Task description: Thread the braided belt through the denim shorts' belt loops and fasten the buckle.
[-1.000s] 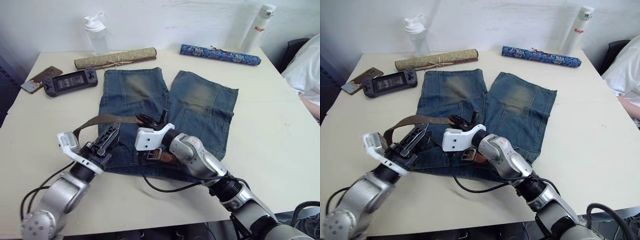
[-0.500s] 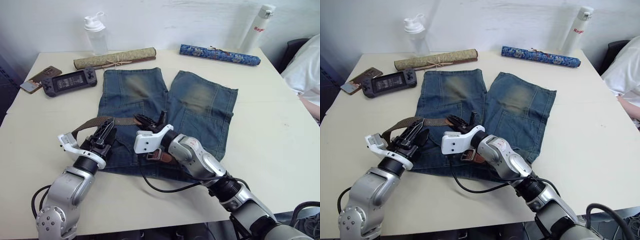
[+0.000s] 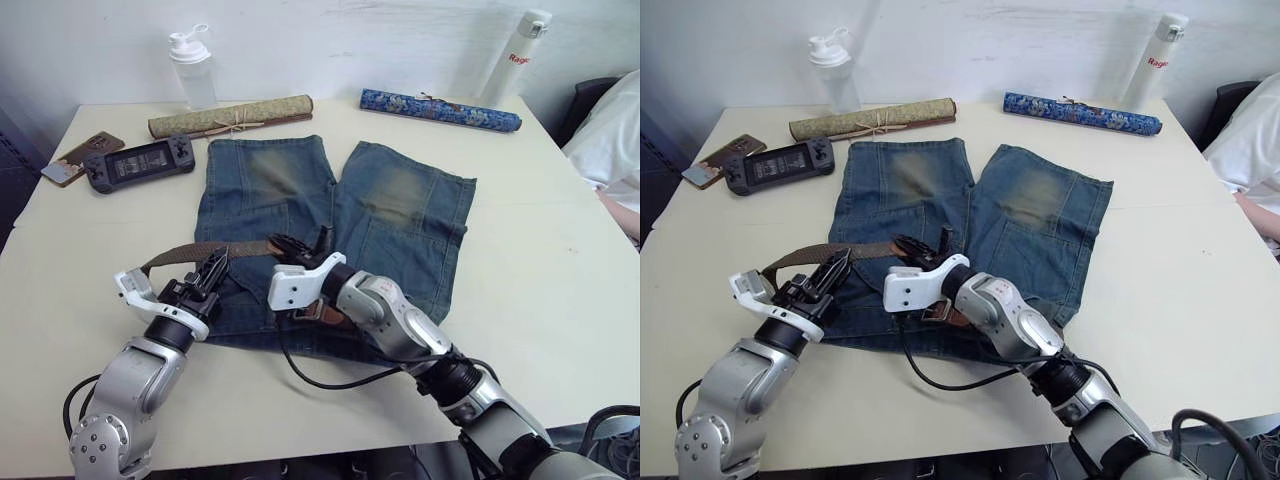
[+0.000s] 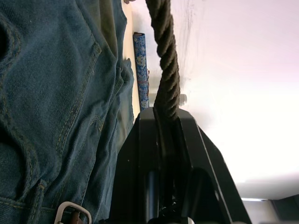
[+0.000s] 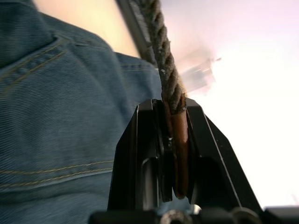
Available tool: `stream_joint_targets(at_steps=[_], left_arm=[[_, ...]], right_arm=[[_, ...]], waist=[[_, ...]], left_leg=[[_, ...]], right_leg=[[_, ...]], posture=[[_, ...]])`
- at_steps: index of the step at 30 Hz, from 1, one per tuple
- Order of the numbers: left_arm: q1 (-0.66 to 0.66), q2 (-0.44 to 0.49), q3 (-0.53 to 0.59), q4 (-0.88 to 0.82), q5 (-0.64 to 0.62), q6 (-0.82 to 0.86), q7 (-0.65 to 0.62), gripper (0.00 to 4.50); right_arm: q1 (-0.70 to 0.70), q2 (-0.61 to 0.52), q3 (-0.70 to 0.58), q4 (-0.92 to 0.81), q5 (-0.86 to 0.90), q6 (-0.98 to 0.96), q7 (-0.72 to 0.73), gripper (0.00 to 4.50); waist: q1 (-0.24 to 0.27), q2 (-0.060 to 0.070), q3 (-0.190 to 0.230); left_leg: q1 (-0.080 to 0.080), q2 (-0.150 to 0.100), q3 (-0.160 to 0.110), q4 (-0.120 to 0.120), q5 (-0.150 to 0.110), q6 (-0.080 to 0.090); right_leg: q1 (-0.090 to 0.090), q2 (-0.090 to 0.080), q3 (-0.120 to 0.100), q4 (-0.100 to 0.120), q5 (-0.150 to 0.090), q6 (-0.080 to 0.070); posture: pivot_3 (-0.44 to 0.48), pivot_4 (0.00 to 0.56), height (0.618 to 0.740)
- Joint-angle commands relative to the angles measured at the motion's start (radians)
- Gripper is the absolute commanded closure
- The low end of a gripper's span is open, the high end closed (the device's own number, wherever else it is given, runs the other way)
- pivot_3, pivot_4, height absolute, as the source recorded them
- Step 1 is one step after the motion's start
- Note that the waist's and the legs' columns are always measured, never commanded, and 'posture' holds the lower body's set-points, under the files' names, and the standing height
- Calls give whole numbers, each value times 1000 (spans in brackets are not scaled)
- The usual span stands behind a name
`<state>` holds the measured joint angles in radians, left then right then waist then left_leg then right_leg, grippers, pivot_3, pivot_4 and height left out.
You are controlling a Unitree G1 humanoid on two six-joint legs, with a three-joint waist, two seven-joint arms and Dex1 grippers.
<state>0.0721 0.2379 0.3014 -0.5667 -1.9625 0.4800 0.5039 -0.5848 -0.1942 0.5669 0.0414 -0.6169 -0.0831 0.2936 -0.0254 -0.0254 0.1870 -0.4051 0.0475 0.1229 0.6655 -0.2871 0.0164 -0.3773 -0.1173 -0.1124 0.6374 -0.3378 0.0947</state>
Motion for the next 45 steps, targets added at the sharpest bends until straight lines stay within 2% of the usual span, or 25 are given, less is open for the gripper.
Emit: stream_joint_targets(at_steps=[1, 2, 3, 7, 9, 10, 11, 13, 15, 18, 21, 24, 27, 34, 45], left_arm=[[-36, 8, 5, -11, -10, 8, -22, 4495], [-42, 15, 5, -12, -10, 15, -31, 4500], [-45, 30, 1, -14, -10, 26, -32, 4500], [-50, 43, 4, -23, -10, 29, -23, 4500], [-48, 58, 21, -20, -10, 34, -27, 4500], [-44, 65, 36, -17, -10, 37, -33, 4500], [-40, 70, 46, -16, -10, 39, -36, 4500], [-12, 107, 90, -7, -10, 73, -81, 4500], [51, 168, 127, 3, -10, 143, -169, 4500], [171, 245, 171, 28, -10, 238, -314, 4500], [272, 334, 183, 71, 30, 303, -415, 4500], [282, 359, 158, 97, 120, 295, -456, 4500], [252, 341, 148, 130, 212, 257, -460, 4500], [233, 313, 149, 139, 250, 235, -449, 4500], [237, 379, 222, 128, 258, 250, -473, 4500]], right_arm=[[17, 29, -49, -59, 62, 18, 20, 4014], [21, 33, -62, -66, 69, 25, 20, 3508], [27, 37, -77, -78, 101, 35, 43, 3263], [52, 28, -141, -149, 236, 105, 151, 1371], [74, 12, -181, -205, 316, 167, 222, 184], [93, -5, -207, -250, 375, 211, 272, 78], [106, -18, -223, -284, 416, 243, 308, 78], [149, -88, -288, -417, 595, 432, 455, 78], [172, -173, -364, -538, 789, 621, 579, 78], [151, -213, -497, -609, 1034, 842, 616, 78], [132, -262, -555, -626, 1148, 946, 629, 78], [121, -283, -572, -631, 1196, 982, 596, 78], [122, -290, -575, -635, 1220, 994, 558, 78], [146, -291, -580, -665, 1287, 1019, 490, 78], [168, -320, -563, -674, 1349, 1019, 440, 78]], waist=[[0, 0, 0], [0, 0, 0], [-1, 0, 0], [0, 0, 0], [0, 0, 0], [1, 0, 0], [1, 0, 0], [2, 1, 0], [2, 2, 1], [-4, 3, 2], [-3, 4, 2], [2, 6, 3], [4, 6, 3], [-3, 6, 3], [-1, 6, 3]], left_leg=[[0, 0, 0, 0, 0, 0], [0, 0, 0, 0, 0, 0], [0, 0, 0, 0, 0, 0], [0, 0, 0, -1, 0, 0], [0, 0, -1, -2, 0, 0], [0, 0, -1, -2, 0, 0], [0, 0, -1, -2, 0, 0], [0, 0, -1, -2, 0, 0], [-1, 0, -2, -2, -1, 0], [-1, 1, -2, -3, -2, 1], [1, 3, -2, -4, -5, -1], [1, 2, -2, -7, -6, -3], [1, 1, -3, -8, -5, -3], [0, 0, -2, -10, -5, -2], [1, 0, -3, -13, -3, -3]], right_leg=[[0, 0, 0, 0, 0, 0], [0, 0, 0, 0, 0, 0], [0, 0, 0, 0, 0, 0], [0, 0, 0, 0, 0, 0], [0, 0, 0, 0, 0, 0], [0, 0, 0, 0, 0, 0], [0, 0, 0, 0, 0, 0], [0, 0, 0, -1, 0, 0], [1, 0, 0, -1, 0, 0], [0, -3, 0, -4, 0, -1], [0, -6, -2, -4, -2, -4], [-2, -8, -4, -3, -4, -8], [-2, -10, -5, -3, -5, -8], [-2, -12, -6, -6, -4, -7], [-2, -12, -7, -6, -4, -7]], posture=[[0, 150, 717], [0, 150, 717], [0, 150, 717], [0, 150, 717], [0, 150, 717], [0, 150, 717], [0, 150, 717], [0, 150, 717], [0, 150, 717], [0, 150, 717], [0, 150, 717], [0, 150, 717], [0, 150, 717], [0, 150, 717], [0, 150, 717]])
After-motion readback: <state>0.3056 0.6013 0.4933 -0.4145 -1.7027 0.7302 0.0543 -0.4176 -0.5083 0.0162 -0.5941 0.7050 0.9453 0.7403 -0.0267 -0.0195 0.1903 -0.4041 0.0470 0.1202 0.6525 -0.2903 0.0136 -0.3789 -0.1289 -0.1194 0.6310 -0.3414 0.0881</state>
